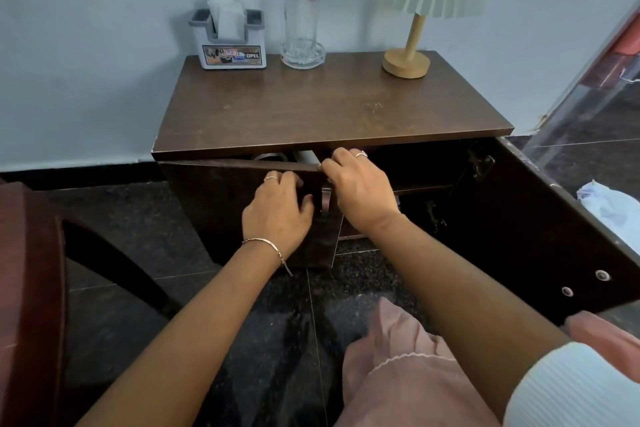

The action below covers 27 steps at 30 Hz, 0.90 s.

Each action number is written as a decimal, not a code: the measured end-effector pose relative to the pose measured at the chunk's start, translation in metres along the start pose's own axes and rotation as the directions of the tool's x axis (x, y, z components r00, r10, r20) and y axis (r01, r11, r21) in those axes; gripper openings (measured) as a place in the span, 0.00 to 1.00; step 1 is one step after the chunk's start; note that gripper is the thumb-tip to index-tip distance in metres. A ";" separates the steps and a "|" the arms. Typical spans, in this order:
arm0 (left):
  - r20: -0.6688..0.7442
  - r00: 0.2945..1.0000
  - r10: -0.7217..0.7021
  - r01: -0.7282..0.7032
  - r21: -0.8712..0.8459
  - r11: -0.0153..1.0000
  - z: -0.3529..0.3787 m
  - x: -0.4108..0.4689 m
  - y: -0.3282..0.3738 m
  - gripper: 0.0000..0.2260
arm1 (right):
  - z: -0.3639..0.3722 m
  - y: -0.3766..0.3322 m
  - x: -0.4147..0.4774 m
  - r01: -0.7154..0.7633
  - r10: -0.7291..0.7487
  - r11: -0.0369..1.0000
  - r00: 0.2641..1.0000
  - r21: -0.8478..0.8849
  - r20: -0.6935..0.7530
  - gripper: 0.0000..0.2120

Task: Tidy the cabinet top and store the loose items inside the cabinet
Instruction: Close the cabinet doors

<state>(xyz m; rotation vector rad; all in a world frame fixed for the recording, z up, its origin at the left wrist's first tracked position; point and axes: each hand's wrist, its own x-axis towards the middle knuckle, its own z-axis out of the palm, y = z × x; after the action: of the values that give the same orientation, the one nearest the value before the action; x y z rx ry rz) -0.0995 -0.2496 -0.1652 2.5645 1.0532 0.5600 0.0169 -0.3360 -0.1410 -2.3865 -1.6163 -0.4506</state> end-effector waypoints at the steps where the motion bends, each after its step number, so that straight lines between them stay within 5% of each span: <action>1: -0.007 0.999 0.042 -0.042 0.036 0.999 0.002 -0.003 0.003 0.14 | -0.001 0.002 0.003 0.002 -0.002 1.000 1.000 0.002 0.011 0.13; 12: 0.185 0.961 0.207 -0.262 0.360 0.896 0.004 -0.039 -0.047 0.33 | 0.001 0.020 0.033 0.085 -0.086 0.995 0.996 -0.053 -0.017 0.08; 18: 0.229 0.953 0.199 -0.282 0.425 0.860 0.000 -0.033 -0.071 0.36 | 0.008 0.029 0.048 0.046 -0.045 0.998 0.999 0.033 -0.018 0.18; 27: 0.249 0.896 0.367 -0.443 0.543 0.713 0.008 0.000 -0.053 0.39 | 0.014 0.037 0.054 0.059 -0.058 0.998 0.998 0.015 -0.034 0.17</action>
<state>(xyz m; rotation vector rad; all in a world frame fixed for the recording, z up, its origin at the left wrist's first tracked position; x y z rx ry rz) -0.1270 -0.2148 -0.1947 3.3770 0.6773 0.1615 0.0717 -0.2982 -0.1346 -2.3121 -1.6726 -0.4839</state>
